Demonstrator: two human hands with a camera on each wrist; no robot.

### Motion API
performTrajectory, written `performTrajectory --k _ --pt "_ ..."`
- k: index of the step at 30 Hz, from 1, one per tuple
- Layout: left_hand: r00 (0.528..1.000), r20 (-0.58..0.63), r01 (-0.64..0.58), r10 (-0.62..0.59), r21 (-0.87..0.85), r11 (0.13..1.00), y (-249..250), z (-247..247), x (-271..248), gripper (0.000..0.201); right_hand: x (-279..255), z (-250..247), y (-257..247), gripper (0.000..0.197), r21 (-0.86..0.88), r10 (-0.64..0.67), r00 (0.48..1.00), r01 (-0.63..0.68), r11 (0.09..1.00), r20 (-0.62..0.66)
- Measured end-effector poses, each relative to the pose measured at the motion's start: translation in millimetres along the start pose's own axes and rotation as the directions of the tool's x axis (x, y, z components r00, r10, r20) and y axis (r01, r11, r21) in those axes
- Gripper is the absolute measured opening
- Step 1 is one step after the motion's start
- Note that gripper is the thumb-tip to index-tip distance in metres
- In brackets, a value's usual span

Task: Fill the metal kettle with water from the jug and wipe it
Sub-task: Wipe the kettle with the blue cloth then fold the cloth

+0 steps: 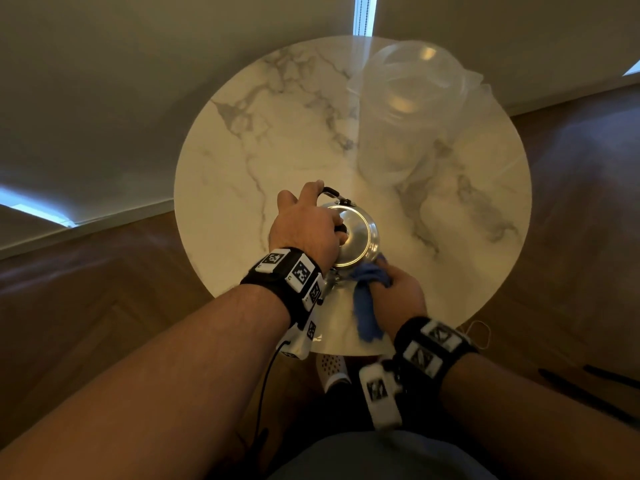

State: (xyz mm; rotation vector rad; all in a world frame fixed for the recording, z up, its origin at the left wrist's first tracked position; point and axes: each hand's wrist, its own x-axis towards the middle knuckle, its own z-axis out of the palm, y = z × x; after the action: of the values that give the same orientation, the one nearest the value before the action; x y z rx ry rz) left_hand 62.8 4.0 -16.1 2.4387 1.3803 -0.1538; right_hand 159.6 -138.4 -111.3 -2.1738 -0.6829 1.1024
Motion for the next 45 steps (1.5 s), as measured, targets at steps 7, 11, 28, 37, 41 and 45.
performTrajectory --k 7,11,28,37,41,45 --pt "1.000 0.018 0.016 -0.015 -0.017 1.000 1.2 -0.2 1.1 0.022 45.5 -32.1 -24.7 0.046 -0.060 -0.125 0.992 0.126 0.990 0.017" --pt "0.999 0.026 0.040 -0.039 -0.043 0.998 1.4 0.8 1.0 0.023 36.8 -42.1 -36.1 0.056 0.024 -0.212 0.977 0.212 0.977 0.013" --pt "0.994 -0.071 0.078 -0.078 0.004 0.997 15.9 2.1 -4.5 0.026 99.1 -75.9 -49.3 0.051 -0.207 -0.233 0.902 0.322 0.924 0.364" --pt "0.915 -0.092 0.340 -0.393 -0.349 0.873 25.8 -12.5 -2.0 0.061 91.1 -138.7 -33.2 0.049 -0.225 0.231 0.888 -0.149 0.963 0.399" --pt "0.857 0.096 0.509 -0.506 -0.313 0.802 30.5 -24.9 11.9 0.029 88.3 -149.3 -27.2 0.037 -0.140 0.173 0.879 -0.122 0.983 0.445" --pt "0.884 0.106 0.468 -0.456 -0.252 0.847 42.2 -32.0 13.2 0.014 78.8 -158.4 -26.0 0.026 -0.043 0.146 0.886 -0.142 0.989 0.439"
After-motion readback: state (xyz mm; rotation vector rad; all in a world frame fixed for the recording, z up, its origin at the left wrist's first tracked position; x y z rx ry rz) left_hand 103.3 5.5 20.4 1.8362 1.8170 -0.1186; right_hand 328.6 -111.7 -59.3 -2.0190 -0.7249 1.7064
